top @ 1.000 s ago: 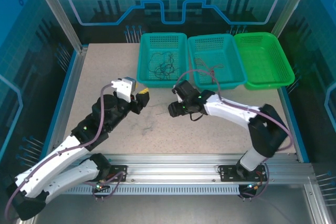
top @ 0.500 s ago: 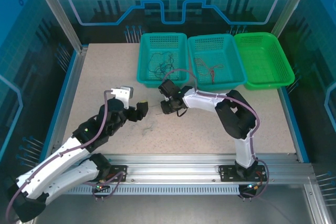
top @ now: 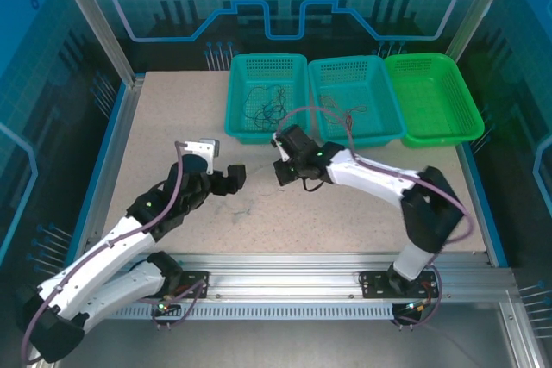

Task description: Untangle the cables

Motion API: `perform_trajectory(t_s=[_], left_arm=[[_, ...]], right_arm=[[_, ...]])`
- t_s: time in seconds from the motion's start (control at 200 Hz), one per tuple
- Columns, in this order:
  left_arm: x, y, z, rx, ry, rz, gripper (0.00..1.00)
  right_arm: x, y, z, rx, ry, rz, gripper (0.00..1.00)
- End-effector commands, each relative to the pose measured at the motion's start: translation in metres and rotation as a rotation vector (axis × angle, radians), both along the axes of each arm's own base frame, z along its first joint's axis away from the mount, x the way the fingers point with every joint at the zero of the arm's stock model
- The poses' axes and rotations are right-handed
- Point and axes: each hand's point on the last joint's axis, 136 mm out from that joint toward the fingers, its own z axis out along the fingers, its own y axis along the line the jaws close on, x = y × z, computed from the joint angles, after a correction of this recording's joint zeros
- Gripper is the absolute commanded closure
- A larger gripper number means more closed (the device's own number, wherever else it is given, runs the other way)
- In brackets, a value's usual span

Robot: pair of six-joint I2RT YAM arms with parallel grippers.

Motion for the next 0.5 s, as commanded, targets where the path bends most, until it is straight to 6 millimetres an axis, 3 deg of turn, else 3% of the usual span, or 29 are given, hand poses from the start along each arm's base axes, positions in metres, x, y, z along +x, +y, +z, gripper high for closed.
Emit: perform_trajectory(t_s=[0.0,0.3,0.495], left_arm=[[-0.001,-0.019,-0.019,-0.092,0.101,-0.073,0.02],[0.0,-0.078,-0.05,-0.149,0.231,-0.353,0.01],[0.022,-0.067,-0.081,-0.08,0.274,-0.229,0.01]], right_arm=[[-0.011,0.003,0.035,0.105,-0.043,0.041,1.0],[-0.029,-0.002,0.104,0.279,-0.094,0.058,1.0],[-0.03,-0.02,0.145,0.341,-0.151,-0.002,1.0]])
